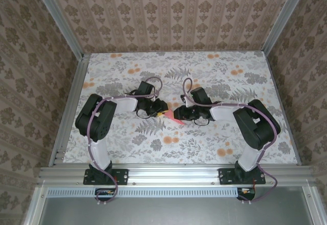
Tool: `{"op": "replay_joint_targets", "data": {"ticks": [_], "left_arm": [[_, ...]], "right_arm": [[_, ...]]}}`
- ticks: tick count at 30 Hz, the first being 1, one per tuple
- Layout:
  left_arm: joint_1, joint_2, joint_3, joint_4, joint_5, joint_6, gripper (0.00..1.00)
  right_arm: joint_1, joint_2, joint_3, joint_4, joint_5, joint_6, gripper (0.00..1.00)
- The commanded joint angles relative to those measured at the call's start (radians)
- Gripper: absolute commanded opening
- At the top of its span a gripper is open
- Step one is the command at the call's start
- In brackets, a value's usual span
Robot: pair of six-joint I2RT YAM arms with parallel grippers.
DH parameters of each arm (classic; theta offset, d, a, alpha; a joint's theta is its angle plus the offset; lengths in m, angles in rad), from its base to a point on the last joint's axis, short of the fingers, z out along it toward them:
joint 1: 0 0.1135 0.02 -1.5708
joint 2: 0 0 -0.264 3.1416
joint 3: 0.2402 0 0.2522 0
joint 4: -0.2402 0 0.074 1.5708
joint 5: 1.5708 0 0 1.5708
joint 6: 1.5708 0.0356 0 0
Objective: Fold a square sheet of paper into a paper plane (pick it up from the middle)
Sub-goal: Fold the wing for the fifth time at the center of the table.
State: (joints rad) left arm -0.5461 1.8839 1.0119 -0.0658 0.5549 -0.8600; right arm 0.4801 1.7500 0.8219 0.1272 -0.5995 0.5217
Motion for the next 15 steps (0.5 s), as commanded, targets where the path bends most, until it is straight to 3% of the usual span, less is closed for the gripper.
{"op": "replay_joint_targets", "data": {"ticks": [1,15], "left_arm": [[0.009,0.037,0.011,-0.046,-0.016,-0.005,0.33],[0.010,0.040,0.033,-0.064,0.000,0.010,0.33]], "right_arm": [[-0.003,-0.009,-0.003,-0.062,-0.034,-0.046,0.32],[-0.005,0.053,-0.006,-0.048,-0.011,-0.079,0.27]]}}
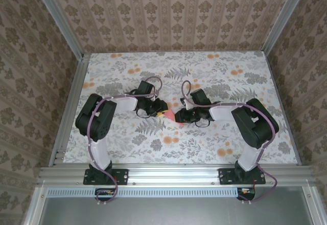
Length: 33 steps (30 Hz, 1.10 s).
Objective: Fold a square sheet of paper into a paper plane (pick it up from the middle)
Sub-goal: Fold the wing for the fifth time at the center of the table.
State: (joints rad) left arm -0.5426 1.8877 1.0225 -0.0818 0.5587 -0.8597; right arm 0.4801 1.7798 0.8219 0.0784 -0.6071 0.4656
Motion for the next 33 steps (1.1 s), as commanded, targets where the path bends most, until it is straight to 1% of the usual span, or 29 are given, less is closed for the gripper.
{"op": "replay_joint_targets", "data": {"ticks": [1,5,12,17,24,28,33], "left_arm": [[0.006,0.035,0.024,-0.049,-0.002,0.011,0.33],[0.006,0.036,0.028,-0.050,0.003,0.014,0.33],[0.006,0.024,0.052,-0.064,0.010,0.031,0.34],[0.007,-0.010,0.065,-0.042,0.019,0.054,0.38],[0.008,-0.059,0.035,0.033,0.033,0.079,0.48],[0.004,-0.059,0.013,0.085,0.052,0.074,0.50],[0.001,-0.038,0.014,0.089,0.053,0.074,0.50]], "right_arm": [[-0.006,0.026,-0.008,0.006,-0.002,-0.022,0.26],[-0.011,0.043,-0.016,0.018,0.002,-0.018,0.23],[-0.026,0.053,-0.039,0.050,-0.002,0.011,0.11],[-0.048,0.076,-0.058,0.107,-0.027,0.070,0.02],[-0.069,0.091,-0.100,0.231,-0.070,0.168,0.00],[-0.078,0.091,-0.110,0.249,-0.072,0.192,0.00],[-0.082,0.093,-0.112,0.235,-0.067,0.205,0.00]]}}
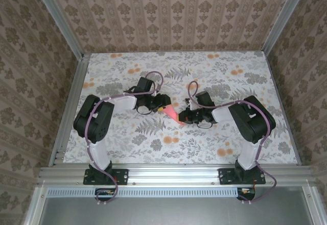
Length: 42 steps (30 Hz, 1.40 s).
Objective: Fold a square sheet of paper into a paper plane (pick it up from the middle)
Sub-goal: Fold the wing for the fifth time at the center of the table.
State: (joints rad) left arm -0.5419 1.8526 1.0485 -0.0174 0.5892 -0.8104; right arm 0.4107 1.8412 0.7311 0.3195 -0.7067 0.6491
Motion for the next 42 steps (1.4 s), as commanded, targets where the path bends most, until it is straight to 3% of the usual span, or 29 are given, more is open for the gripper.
{"op": "replay_joint_targets", "data": {"ticks": [1,17,24,33,42], "left_arm": [[0.000,0.002,-0.011,0.024,0.020,0.026,0.50],[0.023,0.113,0.057,-0.030,0.006,0.122,0.48],[0.026,0.143,0.089,-0.143,-0.047,0.139,0.44],[0.025,0.173,0.131,-0.252,-0.094,0.138,0.42],[0.025,0.183,0.133,-0.262,-0.095,0.133,0.42]], "right_arm": [[-0.013,0.032,-0.023,-0.008,0.036,0.023,0.00],[-0.017,0.040,-0.019,-0.051,0.028,0.018,0.00],[-0.016,0.023,-0.012,-0.086,0.027,-0.007,0.00],[-0.018,-0.071,0.005,-0.200,0.002,-0.079,0.15],[-0.017,-0.079,-0.006,-0.266,-0.006,-0.120,0.10]]}}
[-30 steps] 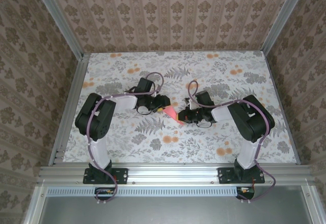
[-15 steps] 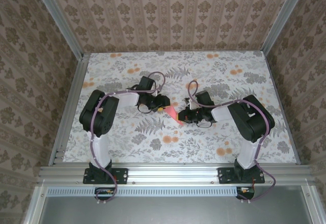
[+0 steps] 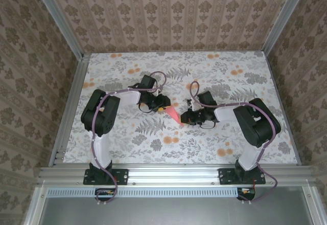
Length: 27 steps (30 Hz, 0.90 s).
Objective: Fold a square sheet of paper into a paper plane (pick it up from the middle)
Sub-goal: Fold the wing for the fifth time at the center of the table.
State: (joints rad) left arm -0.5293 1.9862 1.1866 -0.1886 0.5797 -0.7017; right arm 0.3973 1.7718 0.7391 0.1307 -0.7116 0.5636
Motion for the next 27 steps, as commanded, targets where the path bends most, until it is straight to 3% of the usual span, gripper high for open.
{"op": "replay_joint_targets", "data": {"ticks": [1,10,17,20,23,27], "left_arm": [[0.013,0.049,-0.005,-0.089,-0.085,0.023,0.42],[0.013,0.062,0.007,-0.110,-0.092,0.019,0.42],[0.011,0.073,0.019,-0.124,-0.084,0.022,0.41],[0.010,0.076,0.022,-0.127,-0.080,0.026,0.41],[0.008,0.081,0.025,-0.127,-0.075,0.028,0.41],[0.006,0.086,0.027,-0.129,-0.075,0.027,0.40]], "right_arm": [[-0.004,-0.002,-0.011,-0.084,0.000,-0.040,0.09],[-0.003,0.008,0.016,-0.215,0.060,-0.101,0.05],[0.014,-0.096,0.062,-0.248,0.084,-0.103,0.16],[0.032,-0.151,0.084,-0.265,0.151,-0.105,0.22],[0.062,-0.169,0.122,-0.302,0.213,-0.129,0.22],[0.109,-0.116,0.182,-0.307,0.202,-0.130,0.22]]}}
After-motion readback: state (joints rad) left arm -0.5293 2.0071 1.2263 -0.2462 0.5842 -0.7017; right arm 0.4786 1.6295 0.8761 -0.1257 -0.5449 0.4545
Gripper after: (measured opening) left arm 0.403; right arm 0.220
